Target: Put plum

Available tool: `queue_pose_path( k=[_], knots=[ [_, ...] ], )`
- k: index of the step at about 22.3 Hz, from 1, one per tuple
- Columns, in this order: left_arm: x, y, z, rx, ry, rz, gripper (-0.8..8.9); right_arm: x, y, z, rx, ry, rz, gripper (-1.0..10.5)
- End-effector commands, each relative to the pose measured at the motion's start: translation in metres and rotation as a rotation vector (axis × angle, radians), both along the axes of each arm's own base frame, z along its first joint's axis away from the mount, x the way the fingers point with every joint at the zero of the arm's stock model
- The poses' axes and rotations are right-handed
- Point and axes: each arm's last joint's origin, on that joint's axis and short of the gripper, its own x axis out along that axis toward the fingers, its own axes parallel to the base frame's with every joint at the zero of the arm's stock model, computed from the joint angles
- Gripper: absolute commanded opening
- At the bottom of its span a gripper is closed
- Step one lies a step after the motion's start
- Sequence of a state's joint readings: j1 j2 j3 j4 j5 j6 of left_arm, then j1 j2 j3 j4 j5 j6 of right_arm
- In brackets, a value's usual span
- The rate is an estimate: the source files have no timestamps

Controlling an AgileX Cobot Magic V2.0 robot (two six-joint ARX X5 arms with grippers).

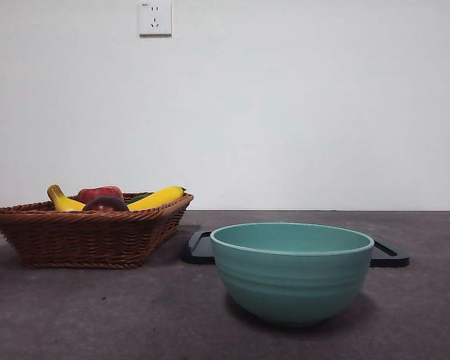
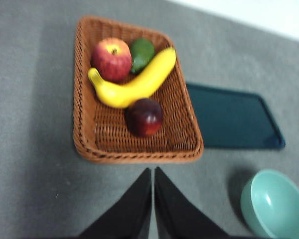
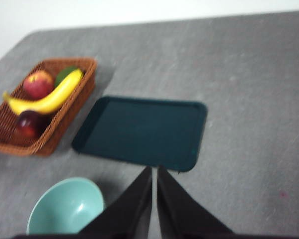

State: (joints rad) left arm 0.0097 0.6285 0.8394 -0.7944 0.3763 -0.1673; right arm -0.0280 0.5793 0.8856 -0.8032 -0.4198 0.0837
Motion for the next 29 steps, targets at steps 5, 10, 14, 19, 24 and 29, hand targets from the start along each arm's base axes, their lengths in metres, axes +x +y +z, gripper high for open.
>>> queue_pose_path(
  k=[5, 10, 14, 19, 24, 29],
  knots=[
    [0.012, -0.006, 0.018, 0.061, 0.03, -0.164, 0.09, 0.014, 0.009, 0.011, -0.067, 0.151, 0.154, 0.1],
    [0.012, -0.01, 0.018, 0.064, 0.048, -0.24, 0.09, 0.028, 0.02, 0.006, -0.083, 0.254, 0.252, 0.1],
    [0.012, -0.01, 0.018, 0.065, 0.046, -0.24, 0.1, 0.03, 0.022, 0.005, -0.085, 0.261, 0.265, 0.1],
    [0.012, -0.01, 0.018, 0.064, 0.047, -0.238, 3.43, 0.03, 0.022, 0.005, -0.077, 0.267, 0.259, 2.5],
    [0.012, -0.01, 0.018, 0.063, 0.048, -0.238, 4.77, 0.03, 0.022, 0.005, -0.077, 0.267, 0.259, 3.9],
    [0.013, -0.01, 0.018, 0.057, 0.052, -0.234, 4.74, 0.03, 0.022, 0.005, -0.077, 0.266, 0.259, 3.9]
  ],
)
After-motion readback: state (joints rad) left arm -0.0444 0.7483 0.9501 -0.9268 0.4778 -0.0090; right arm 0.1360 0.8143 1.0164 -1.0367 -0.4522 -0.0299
